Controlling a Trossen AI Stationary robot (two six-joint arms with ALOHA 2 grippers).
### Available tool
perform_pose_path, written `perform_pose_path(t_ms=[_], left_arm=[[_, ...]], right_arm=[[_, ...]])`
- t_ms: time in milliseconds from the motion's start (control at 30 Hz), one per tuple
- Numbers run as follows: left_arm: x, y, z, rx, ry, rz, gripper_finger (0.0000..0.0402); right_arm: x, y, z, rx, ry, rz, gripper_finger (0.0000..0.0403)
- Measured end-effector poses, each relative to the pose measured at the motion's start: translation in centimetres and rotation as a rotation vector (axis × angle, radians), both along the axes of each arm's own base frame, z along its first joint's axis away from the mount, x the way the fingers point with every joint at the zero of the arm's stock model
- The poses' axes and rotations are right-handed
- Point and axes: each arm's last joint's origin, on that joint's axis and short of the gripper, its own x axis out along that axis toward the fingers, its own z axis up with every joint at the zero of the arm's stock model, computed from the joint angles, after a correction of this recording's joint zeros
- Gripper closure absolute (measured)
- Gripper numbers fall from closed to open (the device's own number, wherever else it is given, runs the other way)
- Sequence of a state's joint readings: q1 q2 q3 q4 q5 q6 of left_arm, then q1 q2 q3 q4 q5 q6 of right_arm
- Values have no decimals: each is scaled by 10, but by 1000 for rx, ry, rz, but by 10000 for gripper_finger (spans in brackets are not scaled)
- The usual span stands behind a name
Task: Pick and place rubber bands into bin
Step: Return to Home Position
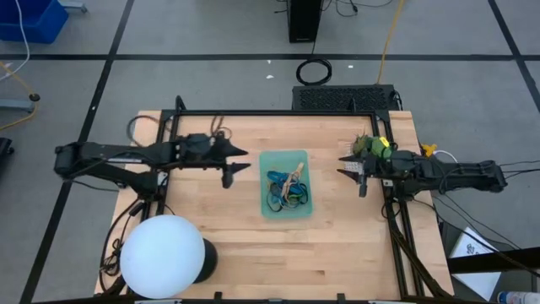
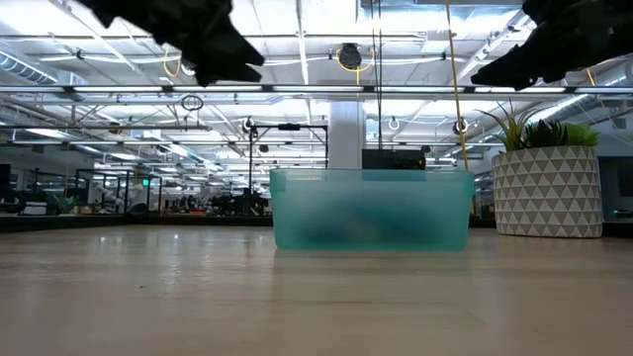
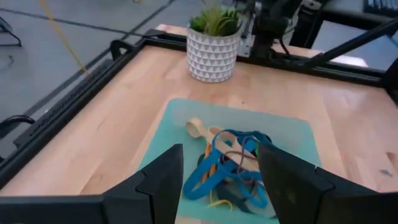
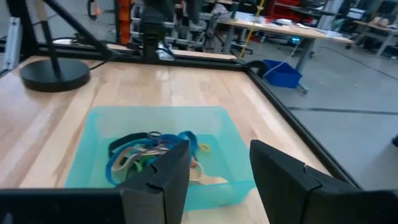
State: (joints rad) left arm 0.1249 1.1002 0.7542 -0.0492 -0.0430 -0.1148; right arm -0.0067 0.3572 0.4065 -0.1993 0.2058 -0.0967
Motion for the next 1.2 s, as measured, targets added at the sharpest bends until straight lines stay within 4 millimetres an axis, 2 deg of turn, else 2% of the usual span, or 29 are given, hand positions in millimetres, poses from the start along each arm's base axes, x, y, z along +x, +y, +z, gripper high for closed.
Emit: perform_pose_path(t_ms=[300,500,800,967,1200], left_arm=[[-64,-7,-20,20,-233,20,188],[-93,-10,-33,23,-315,37,188],[-116,-12,-51,16,-338,90,188],[-125,-11,-53,11,-335,158,188],[-136,-12,-54,11,-336,160,188]], right_arm=[[-13,-5,5,6,-59,27,242],[-22,-7,4,-5,-60,-8,242],[-34,-7,2,20,-79,-27,242],[-42,-6,3,25,-112,-28,242],[-50,-5,4,37,-157,-32,242]])
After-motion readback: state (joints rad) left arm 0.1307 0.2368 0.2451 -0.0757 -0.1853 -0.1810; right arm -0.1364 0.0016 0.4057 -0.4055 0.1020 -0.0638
